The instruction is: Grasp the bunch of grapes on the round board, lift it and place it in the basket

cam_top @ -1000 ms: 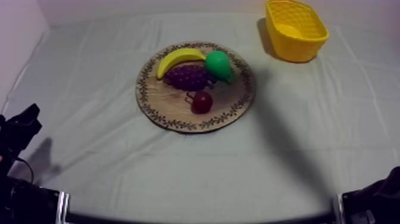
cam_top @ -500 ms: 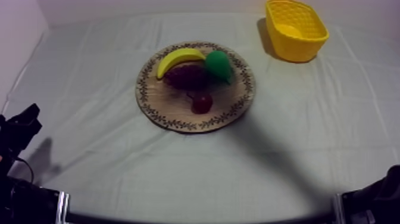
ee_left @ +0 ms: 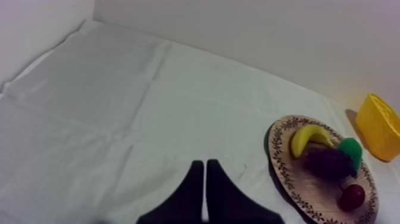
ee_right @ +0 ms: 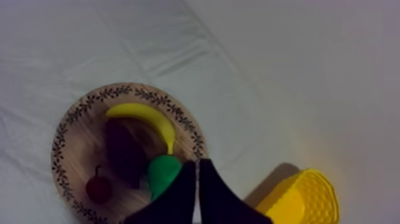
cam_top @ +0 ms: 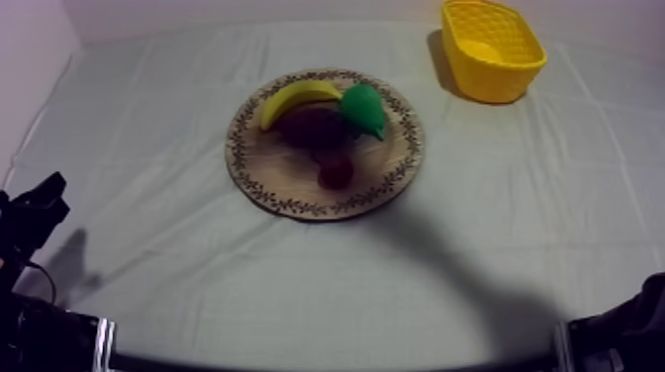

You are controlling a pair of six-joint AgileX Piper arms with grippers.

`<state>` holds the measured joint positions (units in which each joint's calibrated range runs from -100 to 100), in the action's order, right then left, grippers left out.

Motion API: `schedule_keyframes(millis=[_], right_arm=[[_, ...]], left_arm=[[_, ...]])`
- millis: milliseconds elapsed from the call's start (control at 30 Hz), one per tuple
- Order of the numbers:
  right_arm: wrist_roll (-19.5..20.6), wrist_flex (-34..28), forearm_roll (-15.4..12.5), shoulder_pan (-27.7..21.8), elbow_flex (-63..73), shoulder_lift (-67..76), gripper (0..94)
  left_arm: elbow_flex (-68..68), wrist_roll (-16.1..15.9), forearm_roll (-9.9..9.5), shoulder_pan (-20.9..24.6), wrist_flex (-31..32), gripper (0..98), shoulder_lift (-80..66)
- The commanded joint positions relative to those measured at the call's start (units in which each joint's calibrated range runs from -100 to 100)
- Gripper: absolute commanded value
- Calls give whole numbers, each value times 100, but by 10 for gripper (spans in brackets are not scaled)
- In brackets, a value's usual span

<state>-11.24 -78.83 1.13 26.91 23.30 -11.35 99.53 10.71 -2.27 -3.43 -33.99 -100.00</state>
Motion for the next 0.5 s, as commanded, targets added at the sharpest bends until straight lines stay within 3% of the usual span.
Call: schedule_keyframes(millis=[0, 467], right_arm=[[-6, -24, 24, 21, 9, -155, 7], [-407, 105, 157, 198, -420, -571, 7]], left_arm=[[2, 1, 0, -1, -5, 0, 0], [2, 1, 0, -1, -5, 0, 0]])
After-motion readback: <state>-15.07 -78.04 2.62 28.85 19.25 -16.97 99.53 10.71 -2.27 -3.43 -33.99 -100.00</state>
